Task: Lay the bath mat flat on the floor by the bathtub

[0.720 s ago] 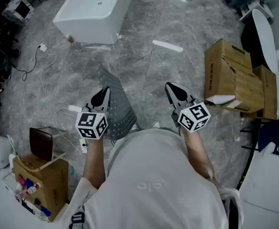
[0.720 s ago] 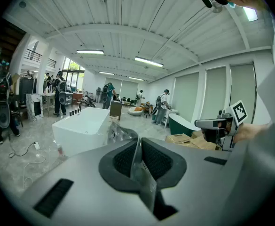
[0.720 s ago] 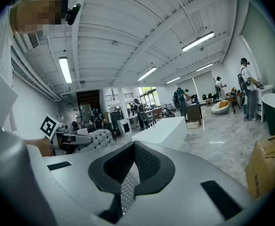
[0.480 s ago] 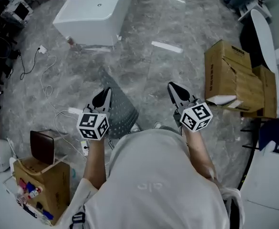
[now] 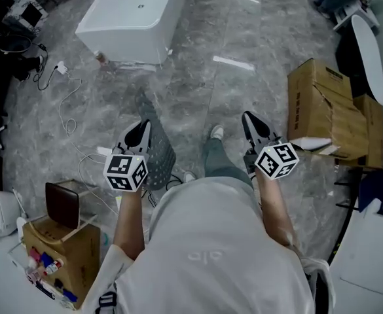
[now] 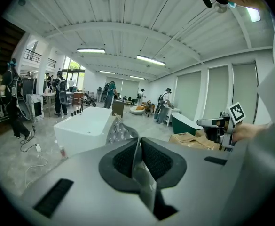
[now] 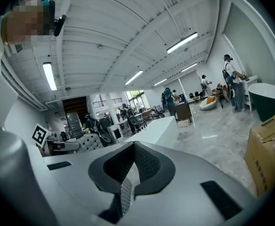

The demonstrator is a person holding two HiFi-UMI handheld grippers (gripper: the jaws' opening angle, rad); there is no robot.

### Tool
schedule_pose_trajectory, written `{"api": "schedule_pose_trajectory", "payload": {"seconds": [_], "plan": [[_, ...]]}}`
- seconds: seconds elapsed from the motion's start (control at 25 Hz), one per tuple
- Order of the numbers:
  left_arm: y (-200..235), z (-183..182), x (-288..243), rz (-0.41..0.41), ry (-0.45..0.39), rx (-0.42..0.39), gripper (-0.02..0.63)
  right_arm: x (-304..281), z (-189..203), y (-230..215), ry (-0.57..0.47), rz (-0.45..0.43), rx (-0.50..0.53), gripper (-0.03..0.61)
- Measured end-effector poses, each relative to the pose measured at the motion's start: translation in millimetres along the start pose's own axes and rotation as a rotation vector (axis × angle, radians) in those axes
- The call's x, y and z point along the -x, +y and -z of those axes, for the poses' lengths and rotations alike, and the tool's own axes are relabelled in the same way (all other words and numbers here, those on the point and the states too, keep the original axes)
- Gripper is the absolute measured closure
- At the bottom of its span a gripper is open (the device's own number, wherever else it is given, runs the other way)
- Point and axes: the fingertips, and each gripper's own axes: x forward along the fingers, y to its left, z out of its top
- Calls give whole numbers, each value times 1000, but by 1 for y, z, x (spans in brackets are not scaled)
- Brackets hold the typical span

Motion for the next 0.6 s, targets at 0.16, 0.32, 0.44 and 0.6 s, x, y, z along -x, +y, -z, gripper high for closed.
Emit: {"api": "schedule_pose_trajectory", "payload": {"seconds": [0.16,0.32,0.44,0.6], "plan": [[19,-9,-40,-22,33,-18,586,-45,-8,-33,5,-16,-25,552],[42,-24,-95,-50,79,-30,586,-105,-28,-81,12,-39,-48,552],[57,-37,-139,-64,107,-7,586,-151,-48,-114,31,-63,-56,552],[73,-57,-197,-85,140,13,586,-199,-73,-152,64,-98,-52,552]]}}
